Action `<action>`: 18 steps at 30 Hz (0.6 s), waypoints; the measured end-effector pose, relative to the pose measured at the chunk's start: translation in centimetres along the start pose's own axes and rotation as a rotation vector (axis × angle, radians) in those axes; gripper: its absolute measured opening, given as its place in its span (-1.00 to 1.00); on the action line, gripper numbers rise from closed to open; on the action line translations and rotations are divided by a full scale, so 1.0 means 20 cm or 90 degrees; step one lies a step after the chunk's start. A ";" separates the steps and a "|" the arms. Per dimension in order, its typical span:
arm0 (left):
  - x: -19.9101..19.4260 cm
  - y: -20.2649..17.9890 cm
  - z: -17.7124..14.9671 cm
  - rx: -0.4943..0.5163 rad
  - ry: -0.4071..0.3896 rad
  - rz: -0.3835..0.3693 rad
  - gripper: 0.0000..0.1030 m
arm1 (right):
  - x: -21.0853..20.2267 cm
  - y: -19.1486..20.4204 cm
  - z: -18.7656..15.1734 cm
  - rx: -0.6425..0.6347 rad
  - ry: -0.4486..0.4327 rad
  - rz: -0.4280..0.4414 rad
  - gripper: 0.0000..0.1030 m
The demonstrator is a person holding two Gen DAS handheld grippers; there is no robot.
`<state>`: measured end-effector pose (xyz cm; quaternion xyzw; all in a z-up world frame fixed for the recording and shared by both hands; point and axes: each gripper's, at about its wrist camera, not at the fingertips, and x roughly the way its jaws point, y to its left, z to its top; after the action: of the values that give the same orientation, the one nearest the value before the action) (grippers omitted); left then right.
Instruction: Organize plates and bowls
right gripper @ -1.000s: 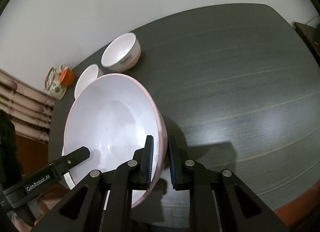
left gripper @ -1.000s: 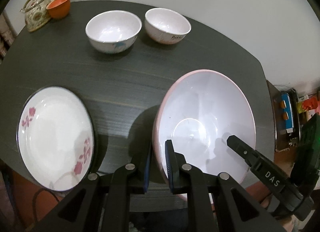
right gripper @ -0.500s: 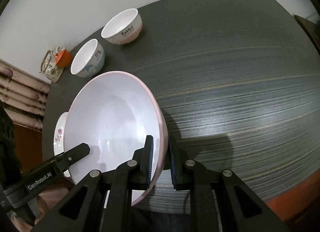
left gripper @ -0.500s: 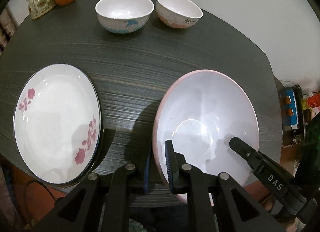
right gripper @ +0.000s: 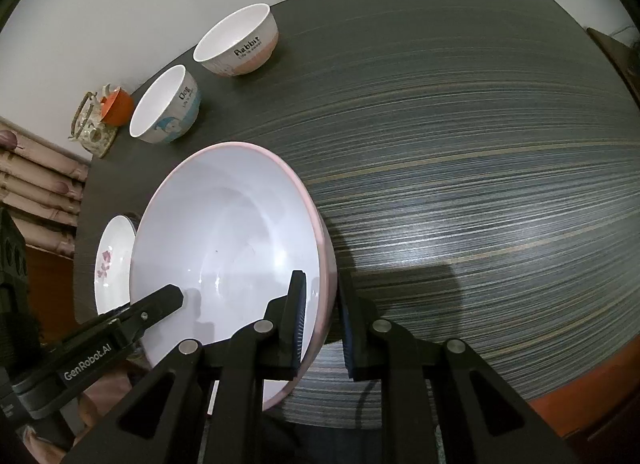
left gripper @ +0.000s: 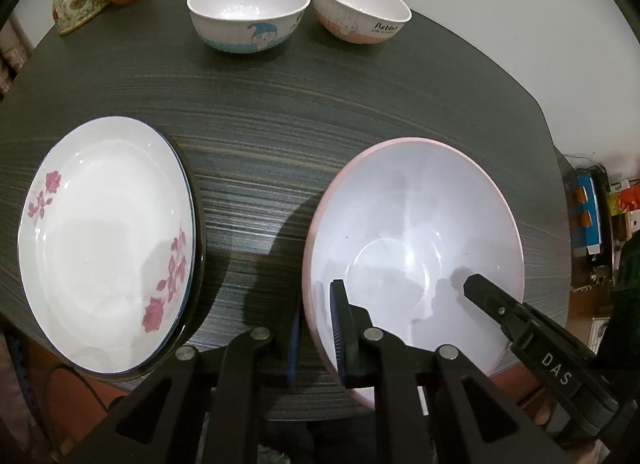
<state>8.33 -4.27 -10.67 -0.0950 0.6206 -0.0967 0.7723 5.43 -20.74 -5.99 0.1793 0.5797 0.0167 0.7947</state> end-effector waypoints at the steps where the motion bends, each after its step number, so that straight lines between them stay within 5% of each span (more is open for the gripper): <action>1: 0.00 0.00 0.00 -0.001 -0.001 0.001 -0.74 | 0.00 0.00 0.00 0.001 0.001 -0.001 -0.68; 13: 0.01 -0.02 0.01 0.007 -0.007 0.003 -0.74 | 0.03 -0.01 -0.02 0.012 0.011 0.010 -0.65; 18: 0.00 -0.01 0.02 0.006 -0.010 0.004 -0.74 | 0.01 -0.01 -0.02 0.009 0.002 0.014 -0.48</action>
<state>8.64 -4.55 -10.52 -0.0900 0.6146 -0.0961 0.7778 5.16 -20.83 -6.31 0.1908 0.5788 0.0215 0.7925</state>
